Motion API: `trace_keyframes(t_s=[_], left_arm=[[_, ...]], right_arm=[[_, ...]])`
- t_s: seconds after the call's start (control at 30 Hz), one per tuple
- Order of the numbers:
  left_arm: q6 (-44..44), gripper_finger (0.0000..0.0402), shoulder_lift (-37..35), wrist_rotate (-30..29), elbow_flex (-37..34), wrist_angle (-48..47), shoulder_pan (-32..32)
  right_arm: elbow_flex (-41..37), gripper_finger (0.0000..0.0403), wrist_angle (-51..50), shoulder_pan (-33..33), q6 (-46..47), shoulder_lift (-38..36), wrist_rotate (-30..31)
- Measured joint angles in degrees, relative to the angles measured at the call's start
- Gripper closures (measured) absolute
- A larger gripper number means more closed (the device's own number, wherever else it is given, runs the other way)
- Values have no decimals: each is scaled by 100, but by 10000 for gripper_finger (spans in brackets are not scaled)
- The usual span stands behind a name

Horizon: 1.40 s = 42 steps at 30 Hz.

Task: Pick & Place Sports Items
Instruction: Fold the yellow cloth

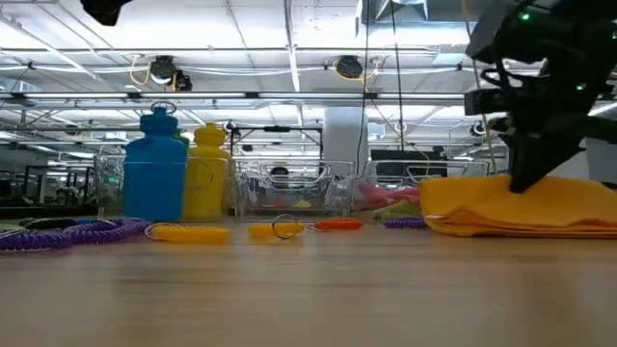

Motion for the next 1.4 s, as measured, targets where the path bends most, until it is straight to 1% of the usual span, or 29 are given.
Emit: trace_keyframes(t_s=[0.13, 0.27, 0.5, 0.6, 0.7, 0.77, 0.83, 0.93, 1.0, 1.23, 1.33, 1.4], left_arm=[[0, 105, 0, 0, 2, 2, -2], [0, 105, 0, 1, 2, 0, -2], [0, 105, 2, 0, 2, 0, -4], [0, 105, 0, 0, 2, 0, -4], [-2, 105, 1, 0, 2, 1, -4], [-2, 105, 2, 0, 2, 0, -4], [0, 105, 0, 0, 2, 0, -4], [-1, 105, 0, 2, 2, 1, -4], [0, 105, 2, 0, 1, 2, -4], [-2, 105, 0, 0, 2, 0, -4], [-2, 105, 0, 0, 2, 1, -4], [0, 105, 2, 2, 2, 2, -4]], right_arm=[[4, 403, 32, 252, 116, -4, 62], [4, 403, 110, 559, 287, -4, 335], [6, 403, 434, 1028, 272, -7, 312], [-89, 403, 839, 1201, 137, -13, 315], [-416, 403, 1457, 1347, -136, -13, 339], [-719, 403, 1929, 1437, -231, -11, 601], [-1003, 403, 2292, 1529, -281, -11, 1102], [-1267, 403, 2394, 1690, -442, -11, 2011], [-1340, 403, 2413, 1790, -677, -11, 2398], [-1360, 403, 2916, 2001, -1571, -11, 2873], [-1360, 403, 3112, 2002, -2078, -13, 3127], [-1360, 403, 3189, 2002, -2484, -13, 3191]])
